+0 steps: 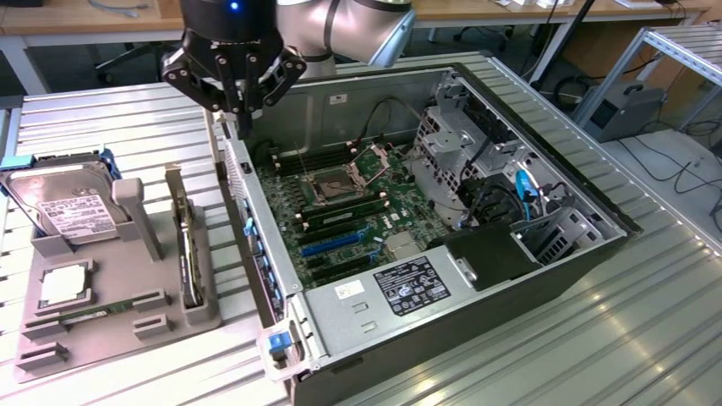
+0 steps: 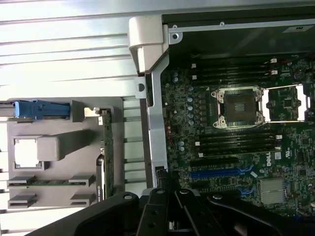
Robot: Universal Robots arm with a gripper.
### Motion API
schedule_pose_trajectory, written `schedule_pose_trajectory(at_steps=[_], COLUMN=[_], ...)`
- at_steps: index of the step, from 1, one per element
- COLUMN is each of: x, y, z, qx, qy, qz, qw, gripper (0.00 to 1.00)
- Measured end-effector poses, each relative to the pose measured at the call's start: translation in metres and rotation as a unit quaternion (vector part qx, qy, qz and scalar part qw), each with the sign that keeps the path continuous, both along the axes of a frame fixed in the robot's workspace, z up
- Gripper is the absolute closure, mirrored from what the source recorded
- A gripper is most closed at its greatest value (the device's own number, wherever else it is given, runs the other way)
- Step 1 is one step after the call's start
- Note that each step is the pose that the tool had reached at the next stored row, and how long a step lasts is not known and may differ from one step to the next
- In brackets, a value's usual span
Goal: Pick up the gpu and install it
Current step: 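Reach for the gpu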
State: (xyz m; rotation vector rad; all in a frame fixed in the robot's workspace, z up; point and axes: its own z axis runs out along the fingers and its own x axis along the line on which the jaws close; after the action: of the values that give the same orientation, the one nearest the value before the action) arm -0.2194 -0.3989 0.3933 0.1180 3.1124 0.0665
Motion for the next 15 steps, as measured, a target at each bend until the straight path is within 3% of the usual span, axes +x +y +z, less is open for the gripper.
schedule_pose_trajectory(at_steps=[15], x=[-0.0031], y=[0.0], z=[0.0], qx=[-0.0001], qy=[0.0], qz=[0.0], qw=[1.0], gripper=[0.89])
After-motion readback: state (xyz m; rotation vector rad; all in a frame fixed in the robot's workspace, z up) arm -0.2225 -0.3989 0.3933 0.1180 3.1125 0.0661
